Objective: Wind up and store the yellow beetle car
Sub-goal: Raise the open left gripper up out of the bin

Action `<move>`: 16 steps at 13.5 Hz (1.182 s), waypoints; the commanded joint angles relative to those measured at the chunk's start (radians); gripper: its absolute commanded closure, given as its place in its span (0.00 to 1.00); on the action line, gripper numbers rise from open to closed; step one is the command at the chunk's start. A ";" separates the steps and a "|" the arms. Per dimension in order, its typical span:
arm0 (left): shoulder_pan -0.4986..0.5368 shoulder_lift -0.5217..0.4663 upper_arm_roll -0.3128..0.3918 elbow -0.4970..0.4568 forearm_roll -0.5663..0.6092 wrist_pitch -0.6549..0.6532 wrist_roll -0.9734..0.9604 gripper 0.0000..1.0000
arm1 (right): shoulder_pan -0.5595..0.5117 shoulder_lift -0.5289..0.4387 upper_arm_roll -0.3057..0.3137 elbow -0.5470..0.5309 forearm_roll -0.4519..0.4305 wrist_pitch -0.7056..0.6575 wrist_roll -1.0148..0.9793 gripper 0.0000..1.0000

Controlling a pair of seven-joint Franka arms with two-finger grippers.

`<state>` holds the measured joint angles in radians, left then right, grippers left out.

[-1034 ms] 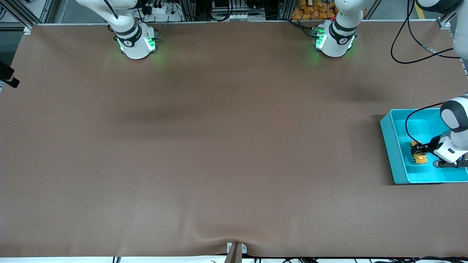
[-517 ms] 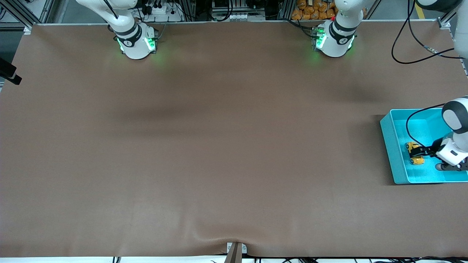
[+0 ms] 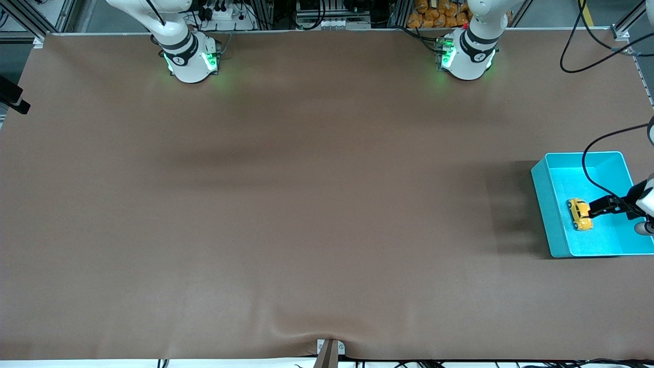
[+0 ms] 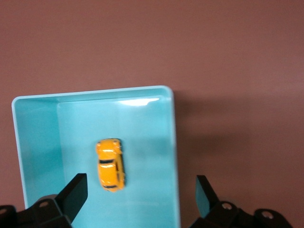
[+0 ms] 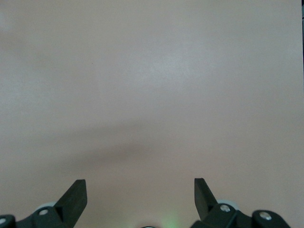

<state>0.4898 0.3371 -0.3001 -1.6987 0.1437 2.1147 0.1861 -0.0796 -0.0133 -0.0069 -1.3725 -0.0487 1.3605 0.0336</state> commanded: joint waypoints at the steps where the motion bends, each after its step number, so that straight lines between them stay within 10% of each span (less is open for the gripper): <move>1: 0.004 -0.127 -0.085 -0.027 0.011 -0.138 -0.115 0.00 | -0.002 -0.011 0.004 0.004 0.010 -0.024 -0.006 0.00; 4: -0.127 -0.222 -0.053 -0.025 0.008 -0.254 -0.186 0.00 | -0.003 -0.011 0.001 0.010 0.010 -0.028 -0.006 0.00; 10: -0.522 -0.386 0.231 -0.018 -0.076 -0.413 -0.286 0.00 | -0.008 -0.011 -0.001 0.018 0.004 -0.028 -0.006 0.00; 16: -0.551 -0.402 0.248 0.059 -0.134 -0.542 -0.266 0.00 | -0.008 -0.011 -0.001 0.018 0.004 -0.028 -0.004 0.00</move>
<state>-0.0551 -0.0676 -0.0614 -1.6736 0.0342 1.6117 -0.0966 -0.0808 -0.0155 -0.0090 -1.3602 -0.0489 1.3468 0.0336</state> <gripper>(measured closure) 0.000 0.000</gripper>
